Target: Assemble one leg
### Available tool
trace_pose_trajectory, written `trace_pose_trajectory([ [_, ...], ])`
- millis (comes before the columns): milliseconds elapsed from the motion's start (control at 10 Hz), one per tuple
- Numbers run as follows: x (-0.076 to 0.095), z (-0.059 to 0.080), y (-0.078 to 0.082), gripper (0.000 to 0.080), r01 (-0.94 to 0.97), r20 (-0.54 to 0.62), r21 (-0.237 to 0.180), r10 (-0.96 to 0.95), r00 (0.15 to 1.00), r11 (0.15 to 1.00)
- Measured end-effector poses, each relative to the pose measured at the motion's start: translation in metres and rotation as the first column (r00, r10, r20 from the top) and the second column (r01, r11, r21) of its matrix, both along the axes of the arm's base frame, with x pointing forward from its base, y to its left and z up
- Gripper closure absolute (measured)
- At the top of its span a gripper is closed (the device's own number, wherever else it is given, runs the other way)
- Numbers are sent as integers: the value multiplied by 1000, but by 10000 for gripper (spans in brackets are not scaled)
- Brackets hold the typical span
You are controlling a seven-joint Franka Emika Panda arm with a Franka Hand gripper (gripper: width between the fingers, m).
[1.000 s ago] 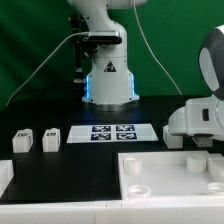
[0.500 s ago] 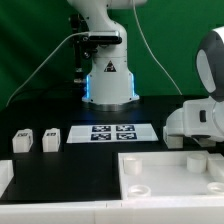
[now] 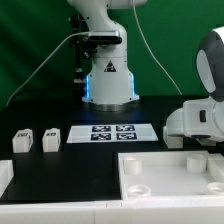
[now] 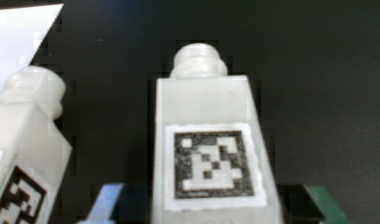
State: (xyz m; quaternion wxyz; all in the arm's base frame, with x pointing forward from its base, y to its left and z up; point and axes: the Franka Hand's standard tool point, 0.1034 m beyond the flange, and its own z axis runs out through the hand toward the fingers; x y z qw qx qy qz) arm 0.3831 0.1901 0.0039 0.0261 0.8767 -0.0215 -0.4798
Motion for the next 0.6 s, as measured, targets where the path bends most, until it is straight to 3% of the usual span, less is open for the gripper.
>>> trace_pose_trajectory([
  [300, 3, 3, -1, 506, -6, -3, 10, 6, 1000, 1000],
  [500, 40, 42, -1, 505, -21, 90, 39, 17, 996, 999],
  [600, 48, 65, -2, 505, -26, 102, 42, 21, 995, 999],
])
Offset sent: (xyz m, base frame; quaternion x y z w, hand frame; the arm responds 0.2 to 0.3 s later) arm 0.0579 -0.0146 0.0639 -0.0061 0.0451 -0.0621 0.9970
